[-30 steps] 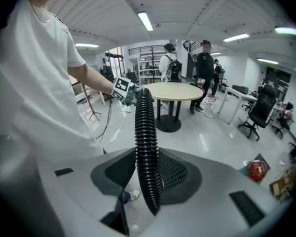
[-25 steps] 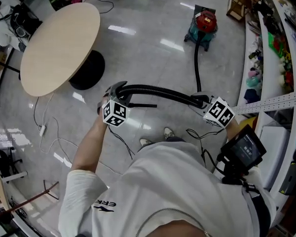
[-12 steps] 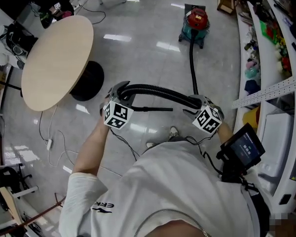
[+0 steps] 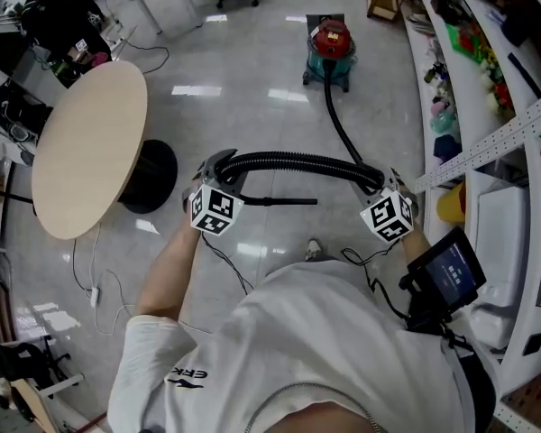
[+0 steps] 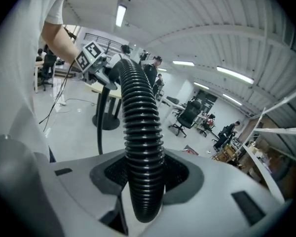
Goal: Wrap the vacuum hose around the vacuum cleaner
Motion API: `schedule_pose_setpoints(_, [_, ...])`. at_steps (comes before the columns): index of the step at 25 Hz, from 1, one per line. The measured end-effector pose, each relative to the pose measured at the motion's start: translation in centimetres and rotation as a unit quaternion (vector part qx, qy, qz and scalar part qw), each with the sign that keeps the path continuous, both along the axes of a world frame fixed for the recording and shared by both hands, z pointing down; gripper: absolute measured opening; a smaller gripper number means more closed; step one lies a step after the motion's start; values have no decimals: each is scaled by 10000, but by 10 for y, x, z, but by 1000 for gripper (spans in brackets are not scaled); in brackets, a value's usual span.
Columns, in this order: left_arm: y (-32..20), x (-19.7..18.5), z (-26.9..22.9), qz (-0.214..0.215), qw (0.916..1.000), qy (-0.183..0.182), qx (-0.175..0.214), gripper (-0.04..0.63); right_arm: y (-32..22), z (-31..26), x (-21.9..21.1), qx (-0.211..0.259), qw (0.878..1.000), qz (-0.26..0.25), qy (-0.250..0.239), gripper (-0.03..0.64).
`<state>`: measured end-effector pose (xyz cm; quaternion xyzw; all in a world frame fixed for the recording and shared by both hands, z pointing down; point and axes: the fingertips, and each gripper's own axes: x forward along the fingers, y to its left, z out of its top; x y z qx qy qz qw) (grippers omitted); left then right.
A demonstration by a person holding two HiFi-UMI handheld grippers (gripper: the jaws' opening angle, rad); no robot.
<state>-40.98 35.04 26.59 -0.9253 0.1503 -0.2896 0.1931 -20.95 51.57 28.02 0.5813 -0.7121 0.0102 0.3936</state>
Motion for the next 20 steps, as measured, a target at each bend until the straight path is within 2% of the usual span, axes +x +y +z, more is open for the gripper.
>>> schedule_pose_setpoints(3, [-6, 24, 5, 68, 9999, 29, -88, 146, -5, -29, 29, 362, 9991, 194, 133, 163])
schedule_pose_setpoints(8, [-10, 70, 15, 198, 9997, 46, -124, 146, -10, -50, 82, 600, 9965, 359, 462, 163])
schedule_pose_setpoints(15, [-23, 145, 5, 380, 9989, 206, -160, 146, -22, -80, 153, 997, 9920, 708, 312, 163])
schedule_pose_setpoints(20, [-34, 189, 5, 498, 9977, 331, -318, 146, -38, -99, 195, 1094, 9900, 768, 444, 163])
